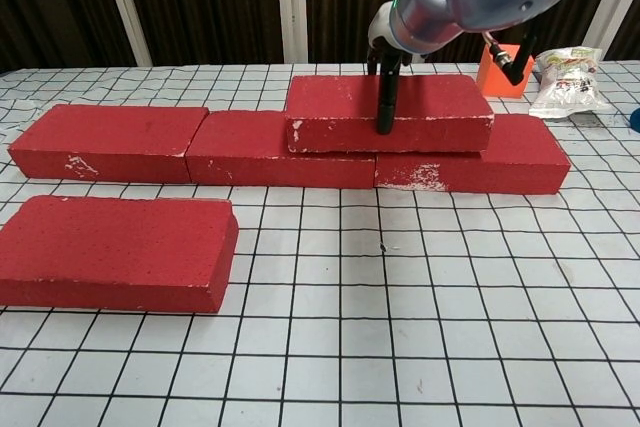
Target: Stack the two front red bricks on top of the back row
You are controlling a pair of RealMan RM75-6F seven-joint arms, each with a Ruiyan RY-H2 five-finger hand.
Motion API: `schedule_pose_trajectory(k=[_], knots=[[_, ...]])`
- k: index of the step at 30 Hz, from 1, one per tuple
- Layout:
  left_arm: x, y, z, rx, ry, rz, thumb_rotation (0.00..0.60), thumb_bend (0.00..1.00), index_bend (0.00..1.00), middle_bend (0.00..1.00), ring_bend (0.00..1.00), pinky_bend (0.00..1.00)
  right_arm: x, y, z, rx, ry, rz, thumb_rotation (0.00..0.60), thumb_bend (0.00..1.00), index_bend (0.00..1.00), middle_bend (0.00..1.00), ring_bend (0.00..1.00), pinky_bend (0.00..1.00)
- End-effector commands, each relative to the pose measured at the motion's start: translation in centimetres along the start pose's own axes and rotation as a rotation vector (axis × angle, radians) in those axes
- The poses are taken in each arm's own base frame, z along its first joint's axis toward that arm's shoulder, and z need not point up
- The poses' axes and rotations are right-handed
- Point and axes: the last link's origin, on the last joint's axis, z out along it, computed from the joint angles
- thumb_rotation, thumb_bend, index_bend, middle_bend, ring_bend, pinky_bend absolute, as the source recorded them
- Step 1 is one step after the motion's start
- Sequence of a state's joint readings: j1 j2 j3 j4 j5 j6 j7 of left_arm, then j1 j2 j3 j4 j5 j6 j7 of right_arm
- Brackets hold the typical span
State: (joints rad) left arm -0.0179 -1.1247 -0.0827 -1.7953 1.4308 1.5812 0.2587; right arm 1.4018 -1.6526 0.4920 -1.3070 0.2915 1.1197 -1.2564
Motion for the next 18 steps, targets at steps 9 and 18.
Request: schedule_pose_trajectory(k=[9, 18], knots=[[-0.08, 0.05, 0.06, 0.002, -0.002, 0.005, 0.6, 0.0, 0.05, 0.01, 0.0, 0.05, -0.22, -0.2, 0.05, -0.001, -0.014, 0.02, 0.6, 0.18, 0.26, 0.22, 0.06, 0.0], [-0.11, 0.05, 0.06, 0.007, -0.003, 0.006, 0.6, 0.0, 0.05, 0.01, 0.0, 0.05, -0.43, -0.12, 0.04, -0.011, -0.044, 0.023, 0.6, 0.18, 0.18, 0.11, 0.0, 0.0]])
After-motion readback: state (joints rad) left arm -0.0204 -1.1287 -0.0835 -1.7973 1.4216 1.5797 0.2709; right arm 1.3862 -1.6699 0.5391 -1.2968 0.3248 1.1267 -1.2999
